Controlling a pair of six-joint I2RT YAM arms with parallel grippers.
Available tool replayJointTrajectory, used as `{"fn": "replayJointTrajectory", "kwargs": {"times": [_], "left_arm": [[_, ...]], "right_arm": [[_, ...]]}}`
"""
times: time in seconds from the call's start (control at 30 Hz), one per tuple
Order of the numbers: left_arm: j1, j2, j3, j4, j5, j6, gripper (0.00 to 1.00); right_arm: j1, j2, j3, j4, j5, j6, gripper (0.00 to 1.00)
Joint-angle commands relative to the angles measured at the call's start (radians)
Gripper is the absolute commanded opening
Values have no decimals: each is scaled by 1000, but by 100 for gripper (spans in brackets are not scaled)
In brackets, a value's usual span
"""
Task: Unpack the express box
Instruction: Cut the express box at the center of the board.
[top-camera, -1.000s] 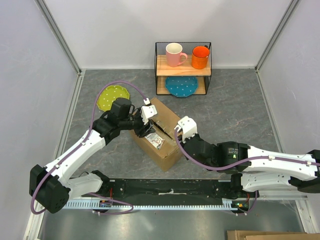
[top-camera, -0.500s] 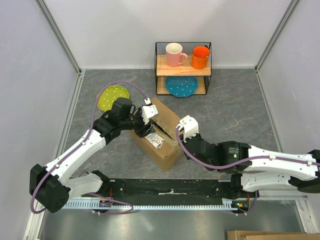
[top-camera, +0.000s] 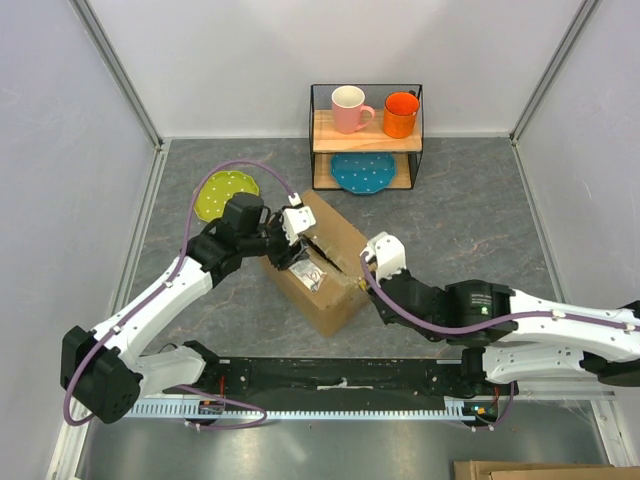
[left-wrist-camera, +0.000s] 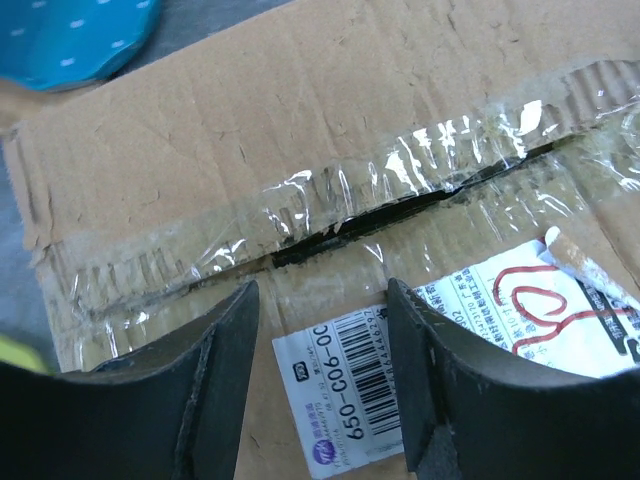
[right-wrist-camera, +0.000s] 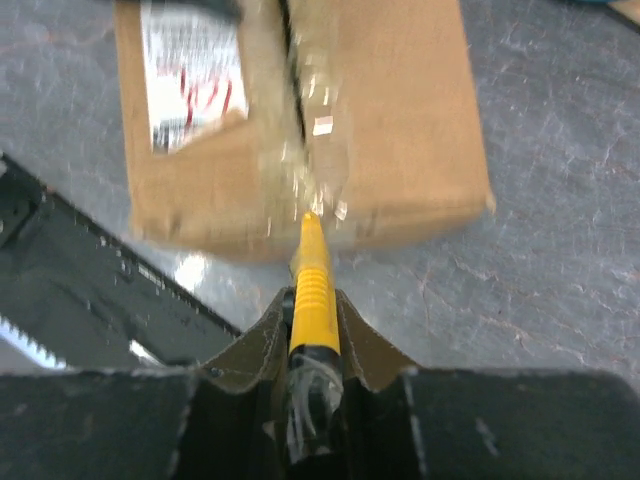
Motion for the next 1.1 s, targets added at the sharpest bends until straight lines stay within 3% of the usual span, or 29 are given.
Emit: {"fn": "replayJointTrajectory", "kwargs": {"times": [0.0, 0.23, 0.43, 0.63, 0.7, 0.93, 1.07], "left_arm": [[102, 79, -44, -65, -430, 168, 59], [102, 61, -30, -89, -393, 150, 60], [100, 3, 63, -224, -253, 70, 64], [100, -74, 181, -365, -17, -26, 87], [100, -94, 215, -404, 69, -48, 99], [100, -110, 338, -484, 351, -36, 99], [100, -105, 349, -504, 602, 36, 99]], "right_arm": [[24, -71, 60, -313, -80, 24, 0], [26, -78, 66, -304, -77, 32, 0], [24, -55, 77, -183, -69, -8, 0], [26, -15, 88, -25, -16, -12, 0], [26, -19, 83, 45, -14, -9, 0], [16, -50, 23, 263, -136, -15, 0], [16, -84, -27, 427, -213, -11, 1]]}}
